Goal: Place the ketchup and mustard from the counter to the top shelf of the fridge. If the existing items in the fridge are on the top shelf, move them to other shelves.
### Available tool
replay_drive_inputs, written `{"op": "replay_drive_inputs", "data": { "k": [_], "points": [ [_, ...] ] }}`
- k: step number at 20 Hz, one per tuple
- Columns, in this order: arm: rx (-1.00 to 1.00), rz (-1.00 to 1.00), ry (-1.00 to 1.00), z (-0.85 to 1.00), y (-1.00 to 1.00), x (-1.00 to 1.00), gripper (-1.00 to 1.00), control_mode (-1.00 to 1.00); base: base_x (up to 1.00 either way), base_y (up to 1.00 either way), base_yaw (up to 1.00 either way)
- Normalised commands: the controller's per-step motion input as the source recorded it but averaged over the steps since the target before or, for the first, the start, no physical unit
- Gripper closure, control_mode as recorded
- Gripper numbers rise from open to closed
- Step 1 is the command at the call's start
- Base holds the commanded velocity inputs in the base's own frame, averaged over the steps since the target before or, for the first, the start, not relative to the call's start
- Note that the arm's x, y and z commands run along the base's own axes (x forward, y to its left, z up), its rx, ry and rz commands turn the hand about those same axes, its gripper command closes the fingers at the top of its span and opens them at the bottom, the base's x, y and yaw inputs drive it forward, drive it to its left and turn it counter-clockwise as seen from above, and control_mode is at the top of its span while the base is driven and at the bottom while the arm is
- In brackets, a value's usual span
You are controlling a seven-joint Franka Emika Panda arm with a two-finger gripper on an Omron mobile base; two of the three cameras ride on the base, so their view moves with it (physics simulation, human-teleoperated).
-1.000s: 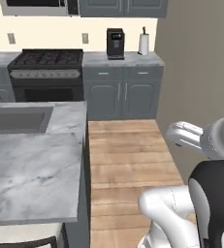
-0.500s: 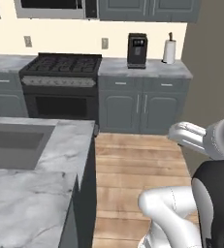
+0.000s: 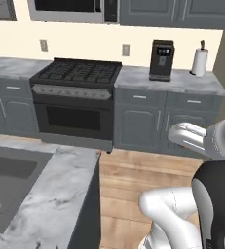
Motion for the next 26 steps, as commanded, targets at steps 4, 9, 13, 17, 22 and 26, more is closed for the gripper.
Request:
{"op": "replay_drive_inputs", "data": {
  "k": [4,9,13,17,22,26],
  "points": [
    [0.0,0.0,0.0,0.0,0.0,0.0,-1.0,1.0,1.0,-0.52,0.26],
    [0.0,0.0,0.0,0.0,0.0,0.0,-1.0,1.0,1.0,-0.47,0.28],
    [0.0,0.0,0.0,0.0,0.0,0.0,-1.0,1.0,1.0,-0.37,0.31],
    [0.0,0.0,0.0,0.0,0.0,0.0,-1.0,1.0,1.0,-0.22,0.37],
    [0.0,0.0,0.0,0.0,0.0,0.0,-1.0,1.0,1.0,-0.17,0.52],
    [0.0,0.0,0.0,0.0,0.0,0.0,-1.0,1.0,1.0,-0.15,0.59]
  ]
}}
